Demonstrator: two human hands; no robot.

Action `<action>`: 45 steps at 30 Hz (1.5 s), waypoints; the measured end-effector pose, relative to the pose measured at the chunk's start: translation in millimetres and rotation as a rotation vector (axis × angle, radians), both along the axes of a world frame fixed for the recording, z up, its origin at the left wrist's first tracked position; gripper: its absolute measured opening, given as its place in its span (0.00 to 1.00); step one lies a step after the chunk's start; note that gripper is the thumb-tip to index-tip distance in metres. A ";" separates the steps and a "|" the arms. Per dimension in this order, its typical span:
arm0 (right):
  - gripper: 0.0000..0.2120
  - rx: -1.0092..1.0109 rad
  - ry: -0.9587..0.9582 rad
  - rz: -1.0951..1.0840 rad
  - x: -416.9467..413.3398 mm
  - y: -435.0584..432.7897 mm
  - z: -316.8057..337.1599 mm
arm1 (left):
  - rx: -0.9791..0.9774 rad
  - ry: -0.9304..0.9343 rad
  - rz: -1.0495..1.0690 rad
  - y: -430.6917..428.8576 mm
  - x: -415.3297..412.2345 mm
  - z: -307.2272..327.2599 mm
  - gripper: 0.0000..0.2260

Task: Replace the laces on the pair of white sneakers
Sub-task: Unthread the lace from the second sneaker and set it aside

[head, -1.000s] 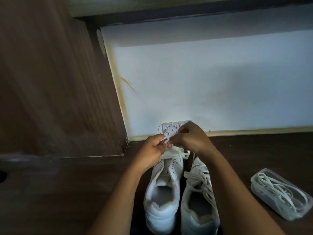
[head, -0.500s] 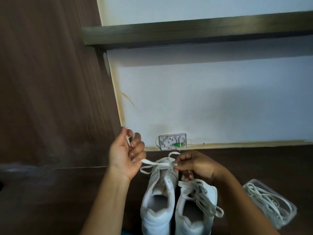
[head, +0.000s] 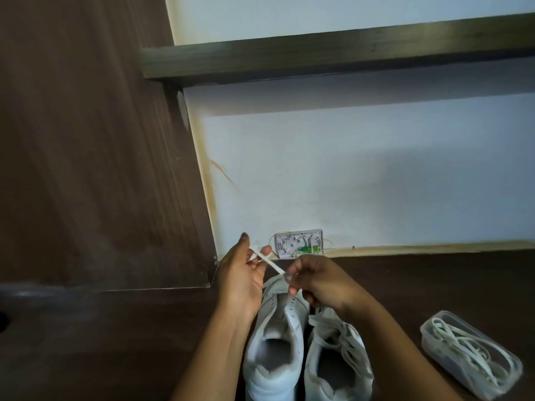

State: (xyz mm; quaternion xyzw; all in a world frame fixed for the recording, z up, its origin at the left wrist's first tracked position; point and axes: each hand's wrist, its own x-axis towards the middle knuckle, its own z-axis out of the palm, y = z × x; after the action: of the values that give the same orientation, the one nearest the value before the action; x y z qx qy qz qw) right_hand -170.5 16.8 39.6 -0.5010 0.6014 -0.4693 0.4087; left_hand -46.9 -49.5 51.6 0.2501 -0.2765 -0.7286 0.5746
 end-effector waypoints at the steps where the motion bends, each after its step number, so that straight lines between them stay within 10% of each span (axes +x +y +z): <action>1: 0.06 0.020 0.033 0.014 3.9 -0.6 -2.5 | 0.049 0.084 -0.013 -2.9 1.6 -0.1 0.11; 7: 0.09 0.148 0.051 0.107 11.1 -0.5 -3.8 | 0.191 0.175 -0.071 -4.0 10.3 4.2 0.15; 12: 0.08 -0.146 -0.333 -0.095 -3.0 -1.1 11.9 | -0.617 -1.005 0.105 -3.5 12.5 -10.0 0.15; 14: 0.10 -0.248 -0.554 -0.094 -2.8 -2.3 17.3 | -0.660 -1.141 -0.052 8.2 7.0 -12.2 0.23; 19: 0.04 -0.064 -0.185 -0.049 4.7 -2.0 6.8 | 0.062 -0.198 -0.012 -1.2 -2.5 -7.0 0.13; 24: 0.09 0.138 0.048 0.115 18.5 -6.7 -10.1 | 0.170 0.263 -0.058 -11.9 9.7 -7.6 0.18; 27: 0.09 0.146 0.033 0.100 12.9 -7.9 -7.7 | 0.167 0.149 -0.146 -11.4 15.2 -2.5 0.17; 31: 0.09 -0.071 -0.298 -0.020 -4.2 -7.2 8.0 | -0.556 -0.959 -0.035 -5.3 13.0 -13.3 0.16; 33: 0.08 -0.199 -0.551 -0.037 -4.9 -8.2 17.4 | -0.683 -1.112 -0.190 4.1 5.6 -18.2 0.21; 40: 0.07 0.149 0.034 0.067 11.5 -3.9 -3.5 | 0.090 0.124 -0.048 -8.0 6.4 1.0 0.12; 45: 0.06 0.091 -0.102 0.107 13.2 -9.4 4.2 | 0.031 0.082 -0.205 -9.1 15.1 -1.8 0.19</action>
State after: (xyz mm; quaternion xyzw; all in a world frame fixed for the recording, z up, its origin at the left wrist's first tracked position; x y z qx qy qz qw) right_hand -157.3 7.4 43.8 -0.4888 0.5728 -0.4439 0.4857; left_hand -31.8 -58.5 49.9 0.1994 -0.2655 -0.7973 0.5040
